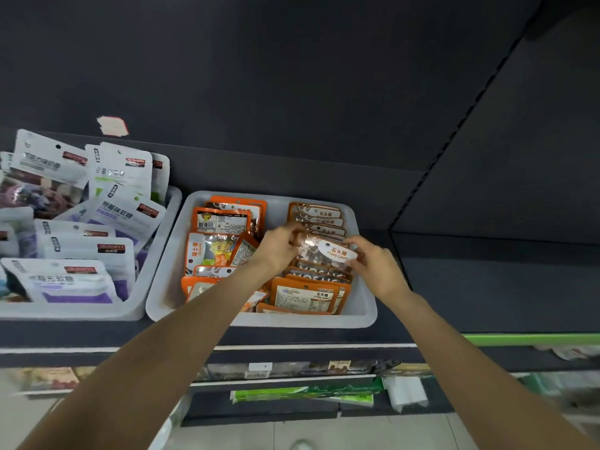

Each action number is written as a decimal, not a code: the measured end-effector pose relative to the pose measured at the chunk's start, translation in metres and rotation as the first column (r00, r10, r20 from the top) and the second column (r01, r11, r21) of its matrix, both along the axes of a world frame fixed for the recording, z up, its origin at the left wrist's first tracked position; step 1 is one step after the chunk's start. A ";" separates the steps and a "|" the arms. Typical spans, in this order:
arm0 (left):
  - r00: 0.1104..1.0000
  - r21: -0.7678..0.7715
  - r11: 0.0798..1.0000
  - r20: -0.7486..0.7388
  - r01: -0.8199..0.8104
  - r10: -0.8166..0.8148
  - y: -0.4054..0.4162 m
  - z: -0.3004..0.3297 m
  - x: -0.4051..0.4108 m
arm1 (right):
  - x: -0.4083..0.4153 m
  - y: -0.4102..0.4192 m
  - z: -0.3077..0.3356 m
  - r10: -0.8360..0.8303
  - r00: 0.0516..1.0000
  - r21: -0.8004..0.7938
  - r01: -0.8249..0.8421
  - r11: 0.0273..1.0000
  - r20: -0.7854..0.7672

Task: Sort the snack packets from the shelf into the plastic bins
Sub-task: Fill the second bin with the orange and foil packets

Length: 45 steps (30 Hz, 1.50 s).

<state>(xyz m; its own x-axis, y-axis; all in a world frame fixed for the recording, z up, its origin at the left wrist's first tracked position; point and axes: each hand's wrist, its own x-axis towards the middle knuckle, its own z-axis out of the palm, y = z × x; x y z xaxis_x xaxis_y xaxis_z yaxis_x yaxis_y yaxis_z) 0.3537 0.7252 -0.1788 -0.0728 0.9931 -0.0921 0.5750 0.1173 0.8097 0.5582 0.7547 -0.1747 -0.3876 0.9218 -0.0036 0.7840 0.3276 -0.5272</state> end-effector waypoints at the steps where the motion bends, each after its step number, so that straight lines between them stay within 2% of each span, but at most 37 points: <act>1: 0.999 0.018 0.999 0.013 -0.029 0.029 -0.004 0.001 0.000 | -0.002 -0.001 -0.001 -0.003 1.000 0.054 0.005 0.999 -0.023; 3: 0.993 0.044 0.993 0.047 -0.114 0.112 -0.013 0.003 -0.002 | -0.004 -0.004 -0.001 -0.019 1.000 0.148 0.022 0.989 -0.019; 5: 0.986 0.038 0.986 0.040 -0.162 0.160 -0.023 0.004 -0.006 | -0.007 -0.006 -0.001 -0.037 0.994 0.160 0.020 0.987 0.103; 7: 0.997 -0.006 0.998 -0.042 -0.068 0.068 -0.035 0.005 -0.009 | -0.013 -0.008 -0.004 0.010 0.934 0.098 -0.049 0.994 0.357; 8: 0.997 -0.035 0.999 -0.071 0.014 -0.017 -0.042 0.006 -0.010 | -0.016 -0.010 -0.006 0.030 0.906 0.081 -0.071 0.994 0.422; 9: 0.992 -0.061 0.993 -0.074 0.096 -0.101 -0.047 0.008 -0.012 | -0.018 -0.013 -0.006 0.032 0.905 0.090 -0.077 0.993 0.424; 11: 0.976 -0.090 0.974 -0.044 0.210 -0.214 -0.056 0.014 -0.017 | -0.019 -0.017 -0.004 -0.007 0.960 0.117 -0.027 0.993 0.280; 13: 0.965 -0.102 0.963 -0.056 0.250 -0.257 -0.063 0.017 -0.022 | -0.016 -0.023 0.002 -0.024 0.994 0.151 0.008 0.988 0.104; 15: 0.956 -0.106 0.962 -0.127 0.253 -0.265 -0.065 0.013 -0.023 | -0.013 -0.031 0.008 0.043 0.999 0.119 -0.046 0.992 0.027; 19: 0.959 -0.046 0.989 -0.241 0.144 -0.150 -0.062 0.003 -0.012 | -0.012 -0.048 0.010 0.142 0.984 0.000 -0.143 0.990 0.106; 22: 0.962 0.007 0.996 -0.262 0.087 -0.082 -0.059 0.001 -0.006 | -0.018 -0.055 0.012 0.094 0.970 0.042 -0.106 0.993 0.224; 25: 0.975 0.044 0.998 -0.218 0.052 -0.041 -0.063 0.000 -0.005 | -0.025 -0.060 0.012 0.056 0.943 0.072 -0.084 0.994 0.328; 28: 0.992 0.108 0.992 -0.114 0.058 -0.046 -0.078 0.001 -0.010 | -0.028 -0.064 0.007 0.030 0.948 0.058 -0.052 0.997 0.317; 30: 0.987 0.126 0.983 -0.114 0.130 -0.115 -0.088 0.001 -0.019 | -0.028 -0.065 0.005 0.011 0.957 0.062 -0.030 0.998 0.291; 33: 0.945 0.090 0.957 -0.204 0.277 -0.254 -0.097 -0.001 -0.032 | -0.026 -0.069 0.004 -0.023 0.977 0.063 0.010 0.998 0.211; 37: 0.873 0.028 0.942 -0.387 0.334 -0.298 -0.094 0.002 -0.032 | -0.021 -0.072 0.004 -0.058 0.990 0.063 0.050 0.997 0.126; 41: 0.815 0.054 0.945 -0.524 0.323 -0.249 -0.085 0.004 -0.022 | -0.013 -0.070 0.005 -0.065 0.987 0.080 0.054 0.995 0.144; 45: 0.906 0.154 0.970 -0.409 0.186 -0.109 -0.078 0.005 -0.003 | -0.005 -0.069 0.009 -0.086 0.988 0.091 0.074 0.993 0.129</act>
<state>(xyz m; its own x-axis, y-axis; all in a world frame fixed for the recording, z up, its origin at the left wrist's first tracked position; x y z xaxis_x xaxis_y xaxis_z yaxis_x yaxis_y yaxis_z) 0.3509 0.6473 -0.1740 0.0840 0.9914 0.1001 0.8506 -0.1237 0.5111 0.5530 0.6855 -0.1659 -0.3141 0.9489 0.0300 0.8706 0.3005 -0.3896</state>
